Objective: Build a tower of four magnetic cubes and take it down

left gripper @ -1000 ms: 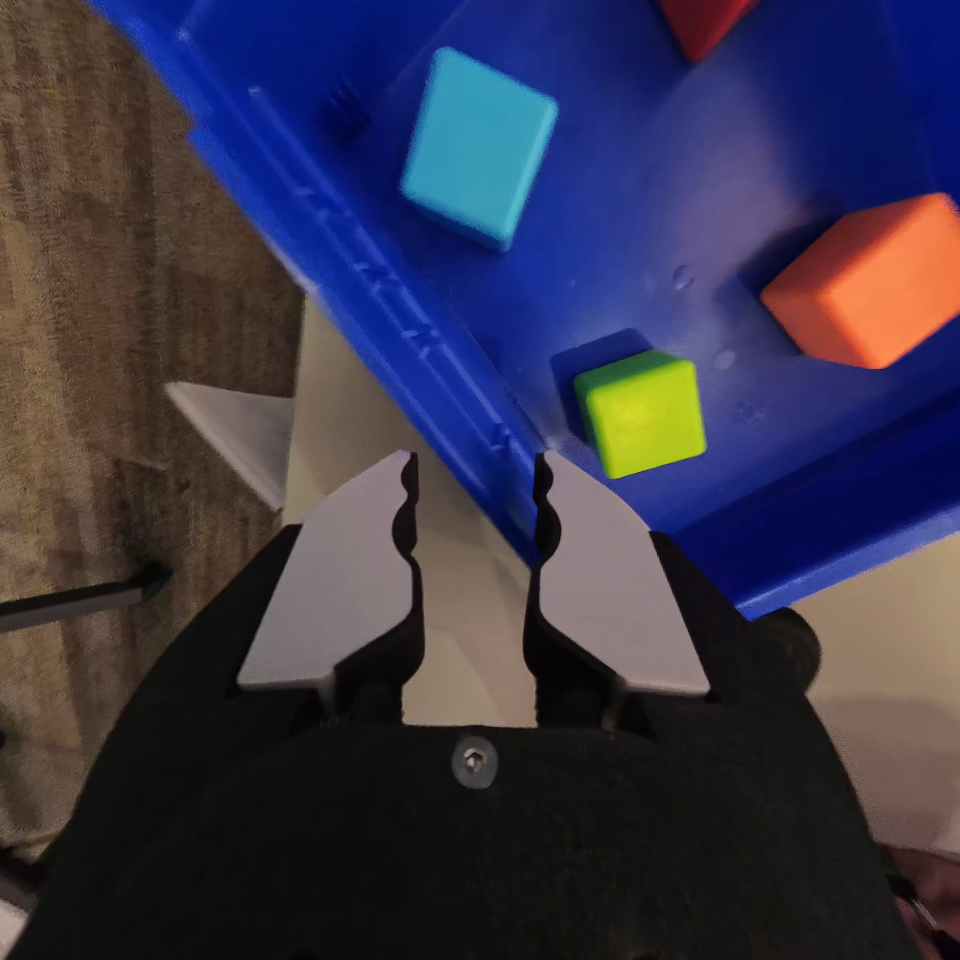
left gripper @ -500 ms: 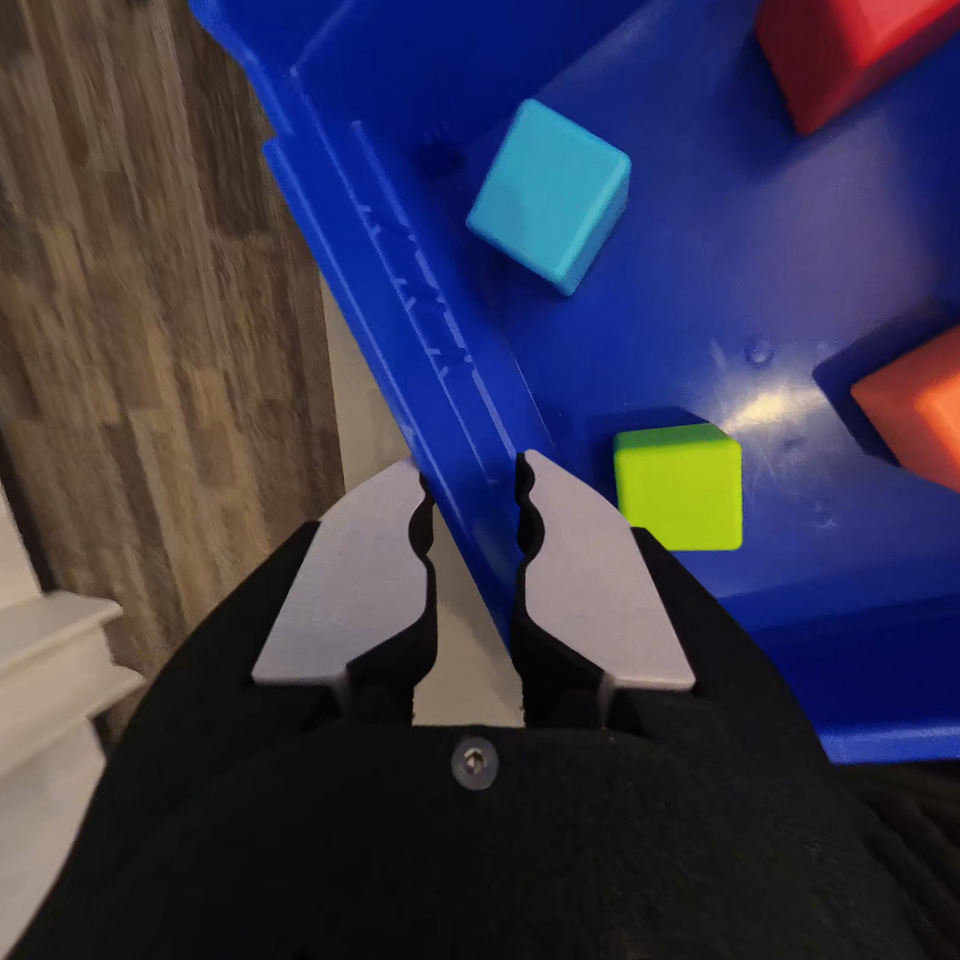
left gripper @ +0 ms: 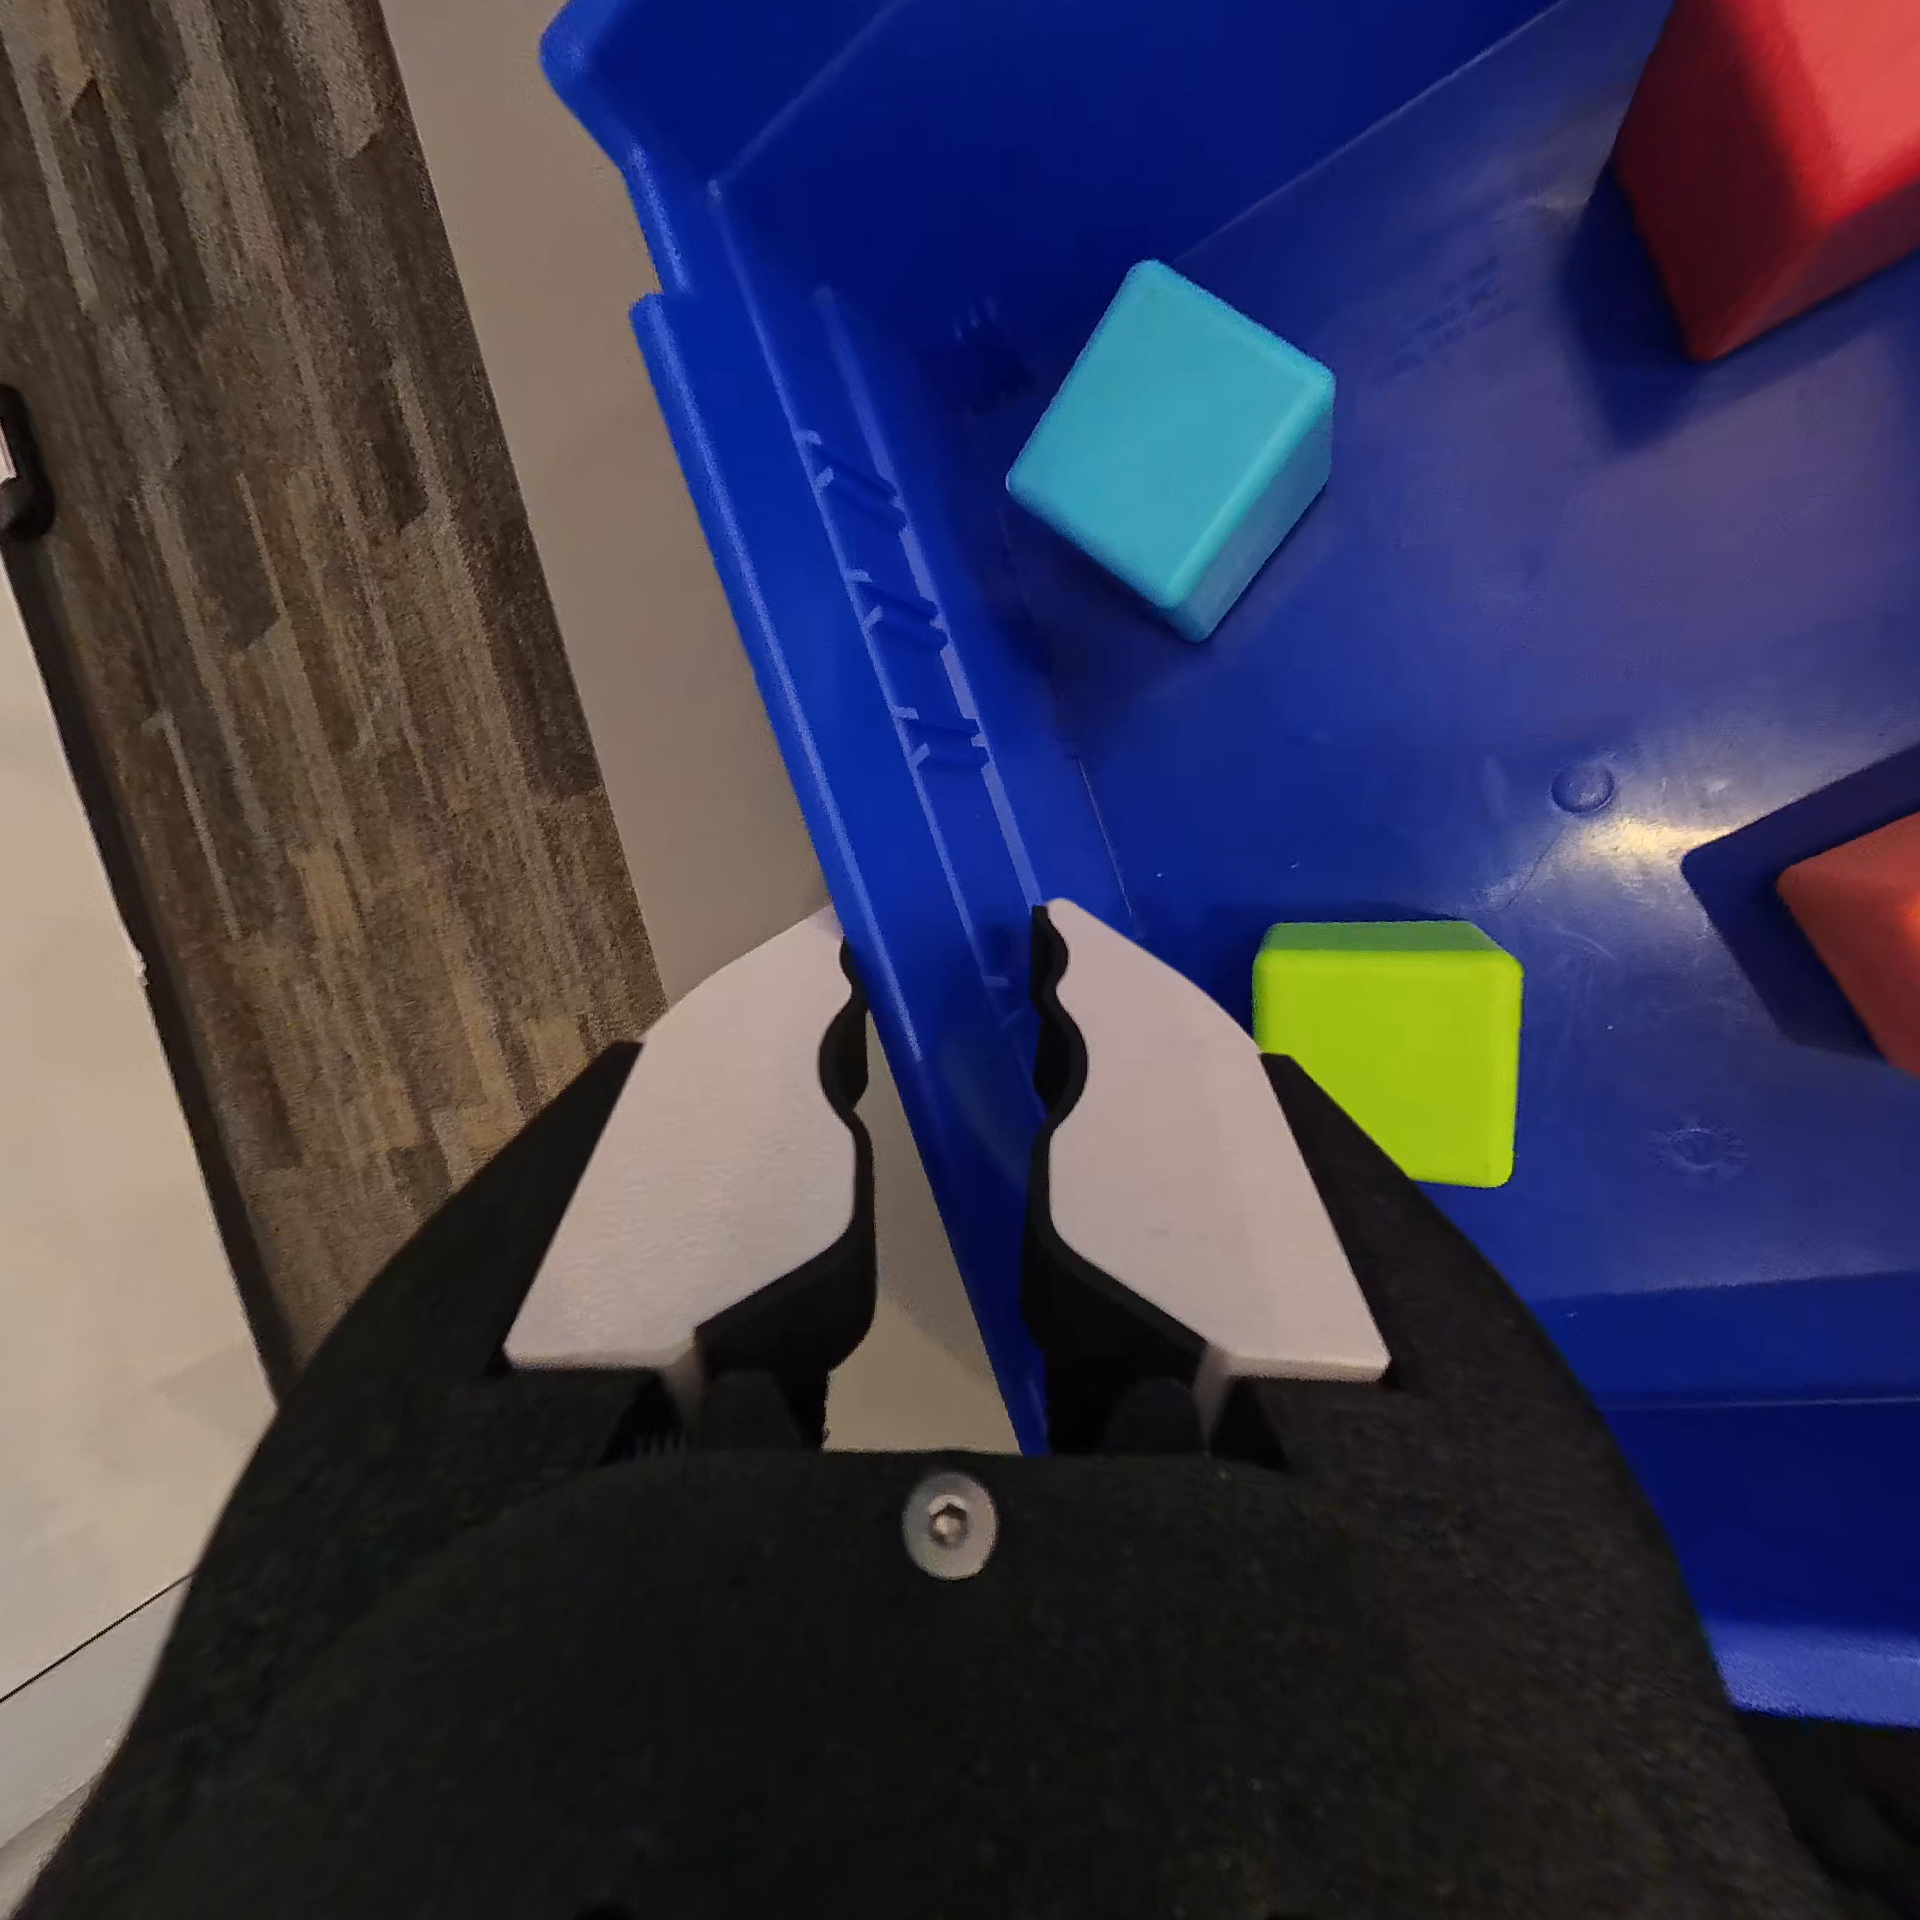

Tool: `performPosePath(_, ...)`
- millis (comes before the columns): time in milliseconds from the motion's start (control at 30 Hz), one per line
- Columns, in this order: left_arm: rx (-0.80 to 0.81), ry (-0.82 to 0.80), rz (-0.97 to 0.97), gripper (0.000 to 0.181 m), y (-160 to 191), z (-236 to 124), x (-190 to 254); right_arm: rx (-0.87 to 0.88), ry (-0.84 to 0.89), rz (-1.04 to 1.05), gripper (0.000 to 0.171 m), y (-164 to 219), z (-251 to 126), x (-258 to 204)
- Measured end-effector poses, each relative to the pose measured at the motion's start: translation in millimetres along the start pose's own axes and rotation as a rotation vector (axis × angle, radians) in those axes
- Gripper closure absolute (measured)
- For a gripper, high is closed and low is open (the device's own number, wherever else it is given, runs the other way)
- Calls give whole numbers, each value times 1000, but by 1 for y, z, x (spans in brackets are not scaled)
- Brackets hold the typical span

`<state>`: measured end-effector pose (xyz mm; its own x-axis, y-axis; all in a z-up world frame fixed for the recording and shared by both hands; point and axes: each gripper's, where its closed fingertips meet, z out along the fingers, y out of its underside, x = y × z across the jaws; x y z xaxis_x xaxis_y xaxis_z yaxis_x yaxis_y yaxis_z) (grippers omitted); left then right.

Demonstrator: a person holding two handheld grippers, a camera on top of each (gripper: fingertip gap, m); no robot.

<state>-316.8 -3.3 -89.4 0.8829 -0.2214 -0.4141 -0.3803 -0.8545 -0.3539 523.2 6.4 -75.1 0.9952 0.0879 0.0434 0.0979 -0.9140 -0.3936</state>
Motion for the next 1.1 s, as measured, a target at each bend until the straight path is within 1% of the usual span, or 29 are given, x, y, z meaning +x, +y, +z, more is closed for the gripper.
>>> performPosePath(133,50,-8,-29,156,-5,4,-5,-2,4,-7,142,0,0,-1)
performPosePath(200,91,-26,-37,156,-8,-1,-10,-3,13,-18,142,0,-2,-1)
performPosePath(300,236,-50,-72,151,-22,-31,-22,21,26,-24,142,-3,-8,-1)
performPosePath(333,307,-39,-79,143,-29,-46,-24,39,31,-24,142,-6,-11,0)
performPosePath(367,384,-6,-69,137,-35,-63,-21,61,37,-23,142,-9,-15,0)
performPosePath(400,457,67,-29,131,-41,-81,-7,86,42,-22,142,-12,-20,0)
performPosePath(433,519,151,39,116,-44,-97,11,111,46,-23,142,-15,-25,-1)
performPosePath(467,572,196,105,104,-47,-110,27,136,47,-26,142,-18,-30,-2)
performPosePath(500,601,220,181,105,-48,-118,42,158,44,-30,142,-21,-34,-4)
performPosePath(533,610,238,267,110,-48,-122,57,172,40,-34,142,-23,-38,-6)
performPosePath(567,608,271,340,108,-48,-122,73,180,38,-40,142,-24,-40,-7)
performPosePath(633,529,431,448,118,-37,-115,112,185,40,-49,142,-24,-41,-9)
performPosePath(667,478,476,486,116,-33,-109,124,183,38,-50,142,-24,-41,-9)
performPosePath(733,390,513,554,112,-25,-92,141,170,32,-54,142,-23,-38,-11)
performPosePath(800,303,533,598,110,-17,-75,153,152,35,-62,142,-21,-35,-11)
performPosePath(933,159,504,618,108,-8,-42,156,139,25,-71,142,-21,-32,-14)
performPosePath(1100,97,500,650,113,-3,-23,163,101,15,-92,142,-16,-26,-17)
